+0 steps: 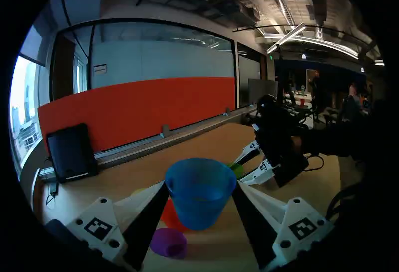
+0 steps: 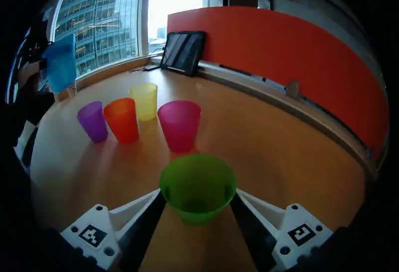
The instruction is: Pour water
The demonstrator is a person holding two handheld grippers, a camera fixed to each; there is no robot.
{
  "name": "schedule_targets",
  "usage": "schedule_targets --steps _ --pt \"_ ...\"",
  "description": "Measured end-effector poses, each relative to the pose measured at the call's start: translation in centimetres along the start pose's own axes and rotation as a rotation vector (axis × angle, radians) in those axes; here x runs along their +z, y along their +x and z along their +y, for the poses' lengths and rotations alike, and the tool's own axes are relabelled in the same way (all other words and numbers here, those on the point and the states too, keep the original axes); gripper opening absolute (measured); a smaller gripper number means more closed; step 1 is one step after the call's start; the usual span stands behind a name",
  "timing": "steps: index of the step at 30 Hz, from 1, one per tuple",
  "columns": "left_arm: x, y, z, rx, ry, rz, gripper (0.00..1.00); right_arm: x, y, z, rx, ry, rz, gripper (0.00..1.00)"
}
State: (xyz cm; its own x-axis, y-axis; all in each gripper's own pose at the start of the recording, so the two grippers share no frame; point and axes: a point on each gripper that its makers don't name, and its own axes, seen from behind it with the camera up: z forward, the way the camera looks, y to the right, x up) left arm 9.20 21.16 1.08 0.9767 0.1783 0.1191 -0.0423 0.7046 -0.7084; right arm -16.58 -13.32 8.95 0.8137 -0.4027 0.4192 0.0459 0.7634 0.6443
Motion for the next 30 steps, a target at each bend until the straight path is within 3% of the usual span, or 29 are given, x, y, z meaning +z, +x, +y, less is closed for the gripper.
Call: schedule_targets --steps 12,21,30 --pt "-0.4 0.0 -1.3 -0.011 0.031 0.013 0.87 -2.4 3.1 -0.8 0.001 -0.004 0.105 0.89" --pt "-0.8 0.5 -2.4 -0.047 0.044 0.046 0.87 -5.1 6.7 -3.1 -0.028 -0.002 0.214 0.89" --pt "-1.2 1.0 -2.6 -0.07 0.042 0.076 0.87 -8.2 10.6 -5.6 -0.055 0.003 0.345 0.9"
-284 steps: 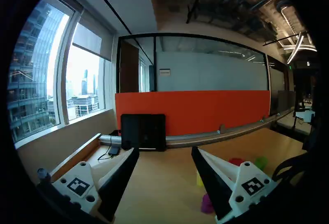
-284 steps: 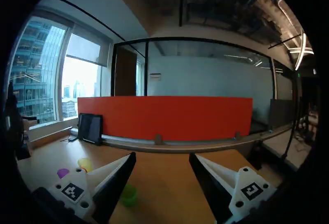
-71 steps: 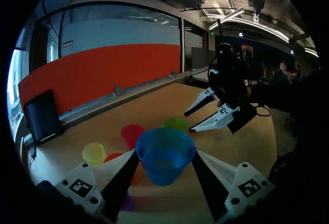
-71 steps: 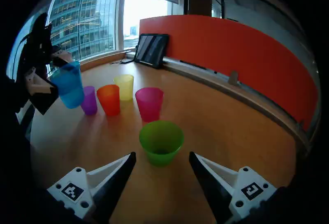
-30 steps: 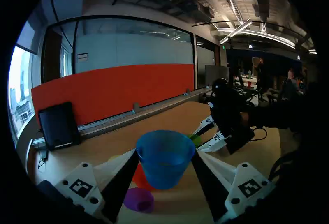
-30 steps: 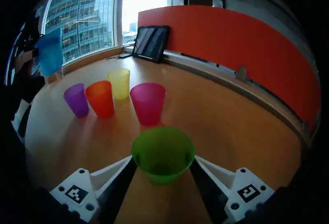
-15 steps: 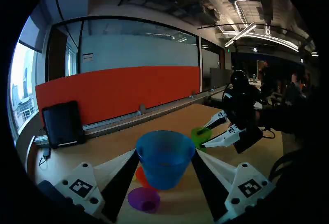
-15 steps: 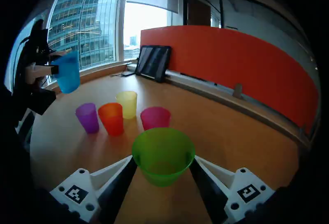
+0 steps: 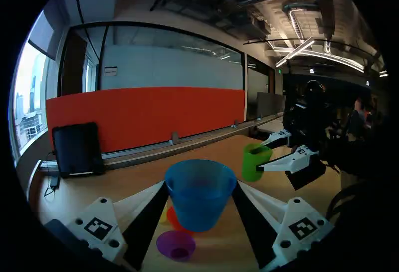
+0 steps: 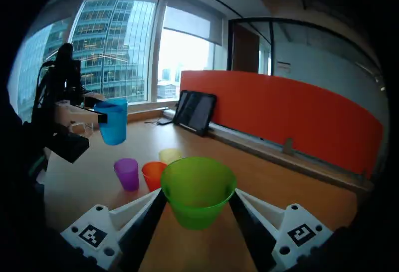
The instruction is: Pour water
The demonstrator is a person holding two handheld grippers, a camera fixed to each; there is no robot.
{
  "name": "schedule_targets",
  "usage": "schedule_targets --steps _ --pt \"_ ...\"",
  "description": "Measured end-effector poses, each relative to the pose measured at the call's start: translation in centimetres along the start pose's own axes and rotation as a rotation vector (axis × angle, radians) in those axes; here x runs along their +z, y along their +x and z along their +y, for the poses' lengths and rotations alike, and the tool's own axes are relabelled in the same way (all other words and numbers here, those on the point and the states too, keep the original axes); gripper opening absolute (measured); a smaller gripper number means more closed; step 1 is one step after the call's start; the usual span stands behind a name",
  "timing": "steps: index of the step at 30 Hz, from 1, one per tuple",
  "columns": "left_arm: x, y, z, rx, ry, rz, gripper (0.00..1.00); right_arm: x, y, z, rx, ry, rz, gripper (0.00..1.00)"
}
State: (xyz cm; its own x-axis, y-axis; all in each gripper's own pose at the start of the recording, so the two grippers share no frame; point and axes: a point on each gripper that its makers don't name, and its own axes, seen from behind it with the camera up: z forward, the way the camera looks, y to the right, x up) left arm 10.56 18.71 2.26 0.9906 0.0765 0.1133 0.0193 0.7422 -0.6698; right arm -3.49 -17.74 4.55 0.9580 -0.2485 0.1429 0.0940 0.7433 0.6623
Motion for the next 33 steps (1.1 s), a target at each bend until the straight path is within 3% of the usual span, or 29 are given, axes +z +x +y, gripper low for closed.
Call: schedule_targets --steps 18,33 --pt "-0.6 1.2 0.6 0.015 -0.021 0.038 0.87 -1.8 4.8 -3.7 -0.035 0.019 0.152 0.9" --pt "-0.8 2.5 0.2 0.063 -0.012 0.068 0.87 -1.5 5.5 -4.8 -0.024 0.049 0.17 0.9"
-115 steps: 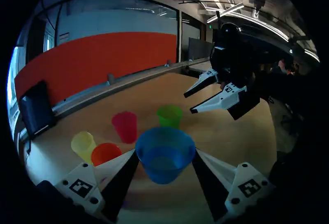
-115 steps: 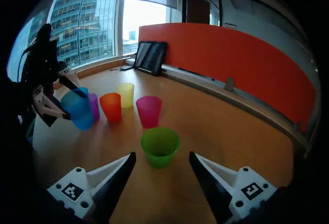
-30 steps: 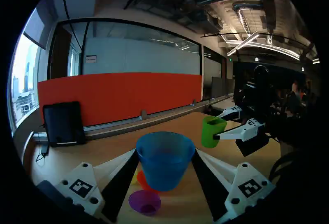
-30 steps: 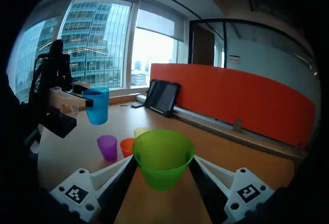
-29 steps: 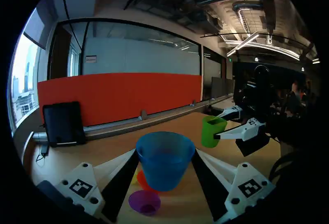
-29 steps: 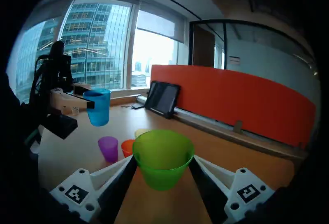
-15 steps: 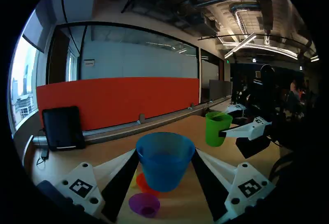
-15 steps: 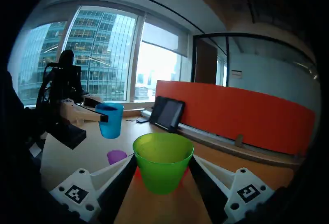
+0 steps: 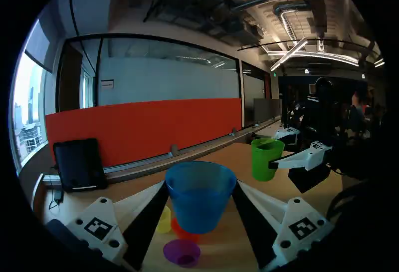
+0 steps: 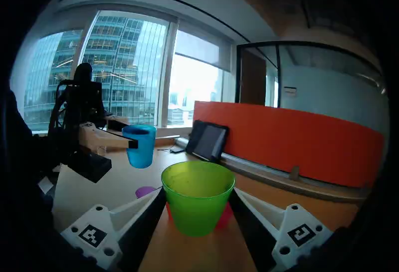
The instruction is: Pour water
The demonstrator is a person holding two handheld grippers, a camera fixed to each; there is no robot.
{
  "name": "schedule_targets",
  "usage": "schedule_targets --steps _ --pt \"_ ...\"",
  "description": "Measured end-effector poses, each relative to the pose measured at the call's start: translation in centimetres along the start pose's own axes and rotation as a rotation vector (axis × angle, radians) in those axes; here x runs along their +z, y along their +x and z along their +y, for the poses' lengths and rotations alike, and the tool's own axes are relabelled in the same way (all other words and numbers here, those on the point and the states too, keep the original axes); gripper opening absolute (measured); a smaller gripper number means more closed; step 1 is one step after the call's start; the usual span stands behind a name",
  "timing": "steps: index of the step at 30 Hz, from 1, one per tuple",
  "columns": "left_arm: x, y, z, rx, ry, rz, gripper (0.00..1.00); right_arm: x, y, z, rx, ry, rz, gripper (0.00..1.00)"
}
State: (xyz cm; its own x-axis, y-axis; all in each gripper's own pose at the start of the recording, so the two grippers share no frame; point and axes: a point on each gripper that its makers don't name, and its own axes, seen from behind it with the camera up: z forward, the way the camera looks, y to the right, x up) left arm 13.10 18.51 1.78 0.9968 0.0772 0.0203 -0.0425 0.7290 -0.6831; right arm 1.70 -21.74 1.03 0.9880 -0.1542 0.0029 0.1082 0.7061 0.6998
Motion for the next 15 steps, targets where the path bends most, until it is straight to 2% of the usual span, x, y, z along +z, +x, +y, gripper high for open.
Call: schedule_targets --steps 9,15 --pt "0.1 1.6 -0.4 0.054 0.017 0.037 0.87 0.7 0.4 -1.3 0.018 0.037 0.015 0.9" --pt "0.2 3.3 -0.8 0.11 0.034 0.059 0.87 1.2 0.5 -2.3 0.014 0.061 0.017 0.9"
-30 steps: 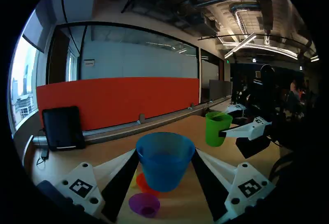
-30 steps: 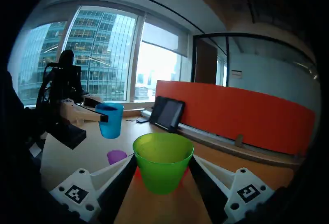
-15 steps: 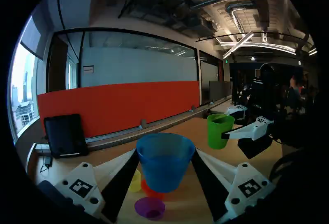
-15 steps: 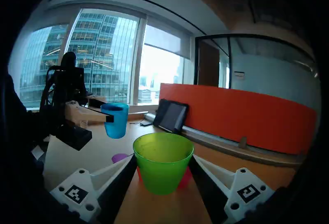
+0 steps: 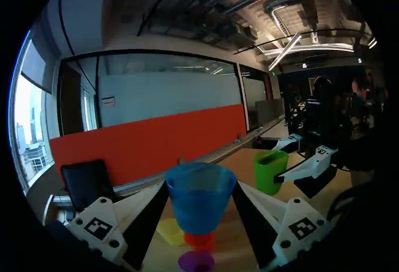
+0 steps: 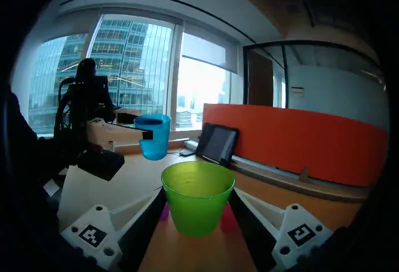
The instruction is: Pour water
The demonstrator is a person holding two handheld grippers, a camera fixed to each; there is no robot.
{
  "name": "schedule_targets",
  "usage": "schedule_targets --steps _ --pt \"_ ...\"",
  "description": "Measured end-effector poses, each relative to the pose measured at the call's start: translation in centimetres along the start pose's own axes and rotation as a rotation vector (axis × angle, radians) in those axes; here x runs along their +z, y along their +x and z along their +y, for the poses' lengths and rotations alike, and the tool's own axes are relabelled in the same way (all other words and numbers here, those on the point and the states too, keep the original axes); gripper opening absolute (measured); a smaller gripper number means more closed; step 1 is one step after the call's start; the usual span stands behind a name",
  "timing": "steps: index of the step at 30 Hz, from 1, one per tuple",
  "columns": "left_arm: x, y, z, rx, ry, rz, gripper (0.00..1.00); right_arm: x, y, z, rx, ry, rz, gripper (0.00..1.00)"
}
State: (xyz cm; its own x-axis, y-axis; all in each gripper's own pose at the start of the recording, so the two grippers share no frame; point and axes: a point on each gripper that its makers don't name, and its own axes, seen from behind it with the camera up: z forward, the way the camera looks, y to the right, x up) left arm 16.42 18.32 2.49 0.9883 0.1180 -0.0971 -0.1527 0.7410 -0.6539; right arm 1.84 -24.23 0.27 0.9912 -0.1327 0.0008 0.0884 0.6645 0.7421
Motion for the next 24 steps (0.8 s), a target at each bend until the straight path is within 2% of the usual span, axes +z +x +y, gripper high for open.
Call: schedule_targets --steps 12,24 --pt "0.0 3.1 -0.5 0.117 0.022 0.04 0.87 0.8 0.3 -1.9 0.004 0.053 0.012 0.9" --pt "0.5 5.4 -0.8 0.237 0.043 0.06 0.87 1.2 0.4 -3.3 -0.017 0.086 0.021 0.89"
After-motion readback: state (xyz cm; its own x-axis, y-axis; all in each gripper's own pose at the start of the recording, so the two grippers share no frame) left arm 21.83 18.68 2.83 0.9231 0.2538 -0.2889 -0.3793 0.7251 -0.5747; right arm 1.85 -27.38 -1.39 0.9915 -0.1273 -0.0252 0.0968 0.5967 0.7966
